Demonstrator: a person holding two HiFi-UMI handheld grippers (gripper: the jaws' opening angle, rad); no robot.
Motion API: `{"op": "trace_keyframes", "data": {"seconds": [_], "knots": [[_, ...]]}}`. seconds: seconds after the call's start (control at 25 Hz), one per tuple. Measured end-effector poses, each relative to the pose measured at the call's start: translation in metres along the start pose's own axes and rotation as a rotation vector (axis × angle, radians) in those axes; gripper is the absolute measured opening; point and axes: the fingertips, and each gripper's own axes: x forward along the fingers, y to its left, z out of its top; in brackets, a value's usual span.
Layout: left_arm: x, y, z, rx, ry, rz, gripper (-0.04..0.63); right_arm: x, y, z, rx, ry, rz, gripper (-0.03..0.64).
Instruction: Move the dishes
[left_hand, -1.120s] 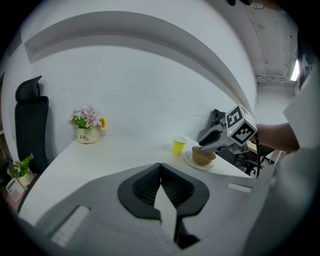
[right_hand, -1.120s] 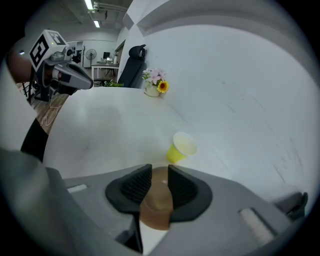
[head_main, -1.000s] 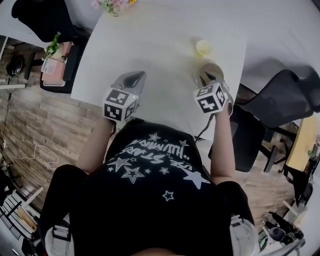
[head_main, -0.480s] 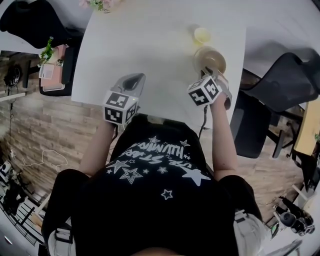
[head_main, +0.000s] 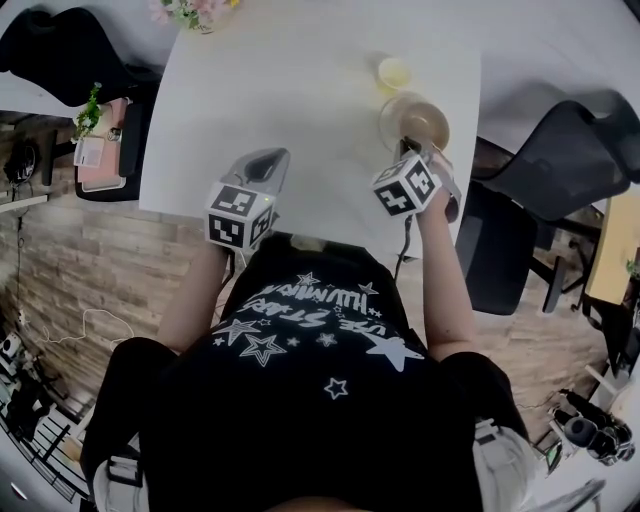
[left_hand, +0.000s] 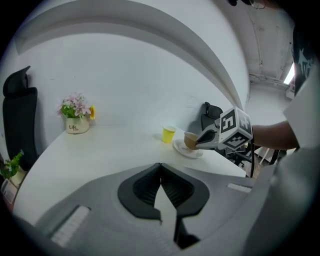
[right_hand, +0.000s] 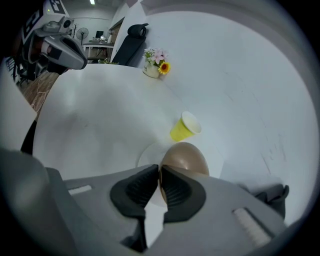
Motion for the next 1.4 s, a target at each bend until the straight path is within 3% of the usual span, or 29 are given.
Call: {"op": "trace_keyframes", "data": {"seconds": [0.52, 0.88, 1.4], "knots": [[0.015, 0.002, 0.026, 0.006, -0.039, 0.053, 0.011, 0.015, -0.074, -0.023, 0.021, 0.011, -0.073, 0.028], [0.04, 0.0, 0.034, -0.025, -0.022, 0.117, 0.011, 0.059, -0.111, -0.039, -0.013, 0.021, -0.046, 0.028], [0.052, -0.014, 0.029, -0.067, -0.003, 0.2, 0.011, 0.08, -0.112, -0.037, -0.016, -0.014, 0.037, 0.028]]}}
